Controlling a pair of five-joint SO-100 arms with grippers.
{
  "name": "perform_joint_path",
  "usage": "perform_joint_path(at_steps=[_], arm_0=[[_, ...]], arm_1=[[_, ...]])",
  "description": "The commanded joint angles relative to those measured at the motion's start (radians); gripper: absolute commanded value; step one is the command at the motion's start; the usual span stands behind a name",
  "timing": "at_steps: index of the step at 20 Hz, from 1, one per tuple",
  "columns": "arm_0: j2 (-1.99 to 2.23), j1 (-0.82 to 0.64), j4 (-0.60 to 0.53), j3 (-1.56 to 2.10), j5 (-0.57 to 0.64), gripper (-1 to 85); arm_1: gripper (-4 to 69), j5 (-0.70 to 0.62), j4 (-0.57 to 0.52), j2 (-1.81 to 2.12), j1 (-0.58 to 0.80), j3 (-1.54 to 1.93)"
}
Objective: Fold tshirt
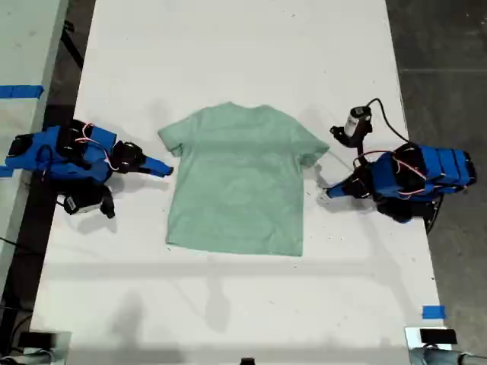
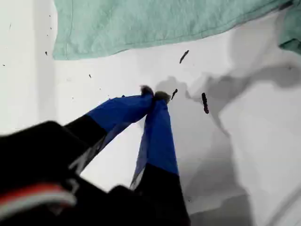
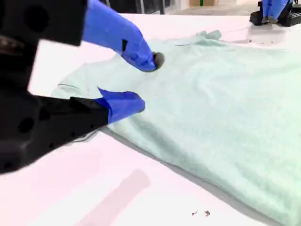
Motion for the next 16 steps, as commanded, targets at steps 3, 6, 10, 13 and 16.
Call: perform_joint_path(at_steps=[3, 6, 10, 13, 16], arm_0=[[0.104, 0.075, 0.006, 0.006, -0.046, 0.1], [0.104, 0.075, 0.006, 0.006, -0.046, 0.1], [0.104, 0.063, 0.006, -0.005, -0.095, 0.1], [0.089, 0.060, -0.008, -0.046, -0.158, 0.1], [-0.029, 0.035, 0.002, -0.176, -0.170, 0.1]], arm_1=[[-1.1, 0.710, -0.011, 0.025, -0.046, -0.002], [-1.1, 0.712, -0.011, 0.025, -0.049, -0.002], [-0.8, 0.729, 0.003, 0.025, -0.063, -0.026], [-0.8, 0.752, 0.031, 0.023, -0.067, -0.103], [-0.8, 0.701, 0.044, -0.135, -0.037, -0.264]])
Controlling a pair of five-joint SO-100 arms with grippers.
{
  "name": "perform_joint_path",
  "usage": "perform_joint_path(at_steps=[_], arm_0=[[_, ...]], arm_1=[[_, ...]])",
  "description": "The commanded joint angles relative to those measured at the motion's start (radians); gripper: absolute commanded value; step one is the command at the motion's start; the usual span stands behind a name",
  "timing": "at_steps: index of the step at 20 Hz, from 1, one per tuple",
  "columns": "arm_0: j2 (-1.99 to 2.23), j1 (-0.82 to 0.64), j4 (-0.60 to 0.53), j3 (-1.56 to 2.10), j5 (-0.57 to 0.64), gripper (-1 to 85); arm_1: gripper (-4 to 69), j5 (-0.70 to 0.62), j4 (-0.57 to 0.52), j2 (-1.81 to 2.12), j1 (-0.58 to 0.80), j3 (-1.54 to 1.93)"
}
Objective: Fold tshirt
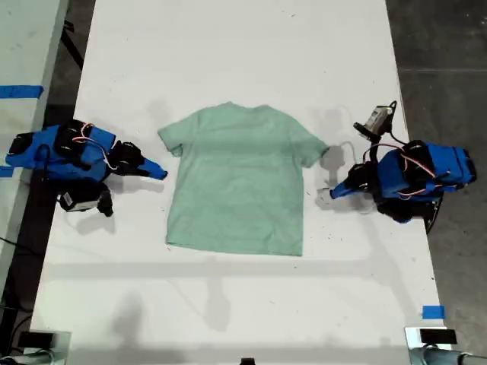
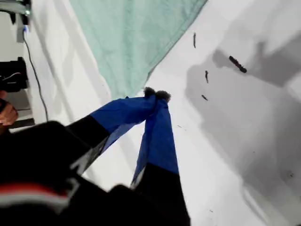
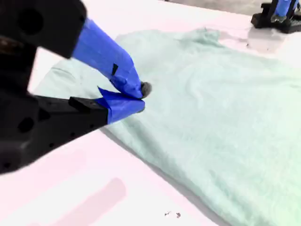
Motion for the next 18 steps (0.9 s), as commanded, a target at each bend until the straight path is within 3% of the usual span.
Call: perform_joint_path(at_steps=[1, 4, 10, 18], arm_0=[[-0.143, -0.014, 0.003, -0.202, -0.008, 0.1], [-0.528, -0.095, 0.115, -0.561, 0.109, 0.1], [-1.100, -0.387, 0.420, -1.157, 0.449, 0.1], [-1.381, -0.652, 0.555, -1.463, 0.712, 0.1]], arm_1=[[-0.8, -0.064, 0.014, -0.227, 0.037, -0.239], [-0.8, -0.219, 0.067, -0.526, 0.141, -0.517], [-0.8, -0.540, 0.301, -0.896, 0.425, -0.946], [-0.8, -0.822, 0.357, -1.238, 0.649, -1.278]])
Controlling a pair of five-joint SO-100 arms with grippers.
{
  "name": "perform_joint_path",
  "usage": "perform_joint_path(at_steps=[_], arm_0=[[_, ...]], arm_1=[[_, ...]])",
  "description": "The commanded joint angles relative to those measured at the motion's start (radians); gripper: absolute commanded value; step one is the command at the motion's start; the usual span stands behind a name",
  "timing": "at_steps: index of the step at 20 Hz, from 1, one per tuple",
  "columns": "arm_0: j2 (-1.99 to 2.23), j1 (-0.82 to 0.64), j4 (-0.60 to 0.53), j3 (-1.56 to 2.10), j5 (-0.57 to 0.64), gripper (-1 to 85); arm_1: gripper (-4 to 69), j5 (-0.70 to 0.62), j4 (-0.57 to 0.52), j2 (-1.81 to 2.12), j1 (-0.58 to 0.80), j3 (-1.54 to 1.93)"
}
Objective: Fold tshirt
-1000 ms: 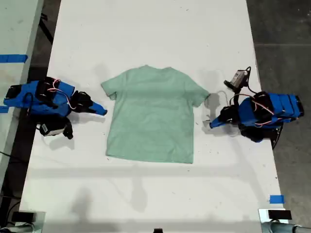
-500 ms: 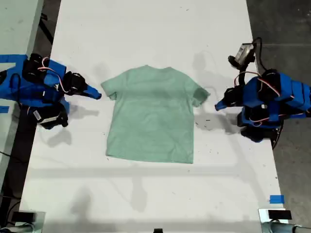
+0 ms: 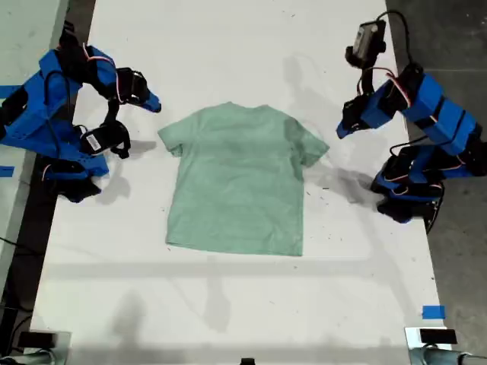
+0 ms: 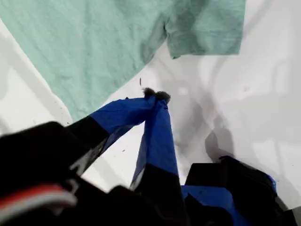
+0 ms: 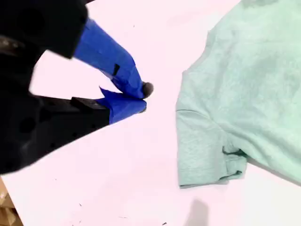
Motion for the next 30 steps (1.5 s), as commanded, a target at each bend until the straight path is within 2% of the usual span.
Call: perform_joint_path(at_steps=[1, 4, 7, 10, 16, 22, 26, 30], arm_0=[[-0.049, -0.048, 0.034, -0.123, 0.049, 0.1], [-0.067, -0.040, 0.018, -0.106, 0.048, 0.2], [-0.066, -0.011, -0.018, -0.052, 0.031, 0.1], [-0.046, 0.002, -0.026, -0.032, 0.023, 0.1], [-0.038, 0.011, -0.025, -0.025, 0.023, 0.1], [-0.038, 0.018, -0.029, -0.028, 0.021, 0.1], [-0.038, 0.023, -0.029, -0.028, 0.020, 0.1], [-0.037, 0.028, -0.026, -0.028, 0.018, 0.1]], arm_1=[[-0.8, -0.071, 0.014, -0.060, 0.058, -0.140], [0.2, -0.140, 0.006, -0.101, 0.092, -0.167], [20.4, -0.196, -0.038, -0.117, 0.129, -0.129], [28.5, -0.265, -0.147, -0.114, 0.183, -0.014], [28.4, -0.337, -0.474, -0.132, 0.267, 0.324], [28.3, -0.368, -0.712, -0.373, 0.324, 0.465], [28.0, -0.370, -0.670, -0.537, 0.341, 0.345], [27.0, -0.397, -0.581, -0.703, 0.339, 0.198]])
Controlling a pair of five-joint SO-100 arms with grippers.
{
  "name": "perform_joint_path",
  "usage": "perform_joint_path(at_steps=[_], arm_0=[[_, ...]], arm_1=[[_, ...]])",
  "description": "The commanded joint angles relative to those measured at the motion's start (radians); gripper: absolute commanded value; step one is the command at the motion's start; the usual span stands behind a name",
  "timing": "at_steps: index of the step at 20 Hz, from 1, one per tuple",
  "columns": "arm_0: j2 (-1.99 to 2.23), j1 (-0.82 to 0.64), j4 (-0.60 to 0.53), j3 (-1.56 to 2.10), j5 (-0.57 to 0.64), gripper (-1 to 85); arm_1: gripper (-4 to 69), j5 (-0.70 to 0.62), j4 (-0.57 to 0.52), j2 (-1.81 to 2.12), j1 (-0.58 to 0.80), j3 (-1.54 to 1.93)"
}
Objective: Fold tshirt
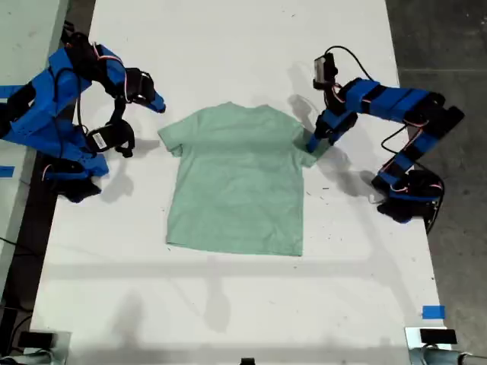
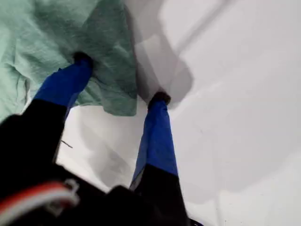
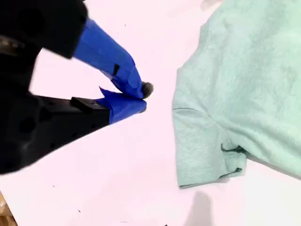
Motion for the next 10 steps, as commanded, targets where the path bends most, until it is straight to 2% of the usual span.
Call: perform_joint_path(at_steps=[1, 2, 3, 6, 10], arm_0=[[0.034, 0.014, -0.012, -0.009, -0.015, 0.1], [0.035, 0.015, -0.012, -0.009, -0.015, 0.1], [0.038, 0.017, -0.011, -0.009, -0.015, 0.1], [0.044, 0.015, -0.011, -0.009, -0.015, 0.1], [0.052, 0.015, -0.012, -0.006, -0.015, 0.1]], arm_1=[[15.7, -0.031, 0.055, -0.054, 0.005, -0.124], [2.1, -0.018, 0.078, -0.080, 0.005, -0.150], [-0.8, -0.015, 0.101, -0.098, 0.005, -0.173], [-1.1, -0.014, 0.183, -0.097, -0.003, -0.259], [-1.1, 0.005, 0.459, -0.002, -0.043, -0.535]])
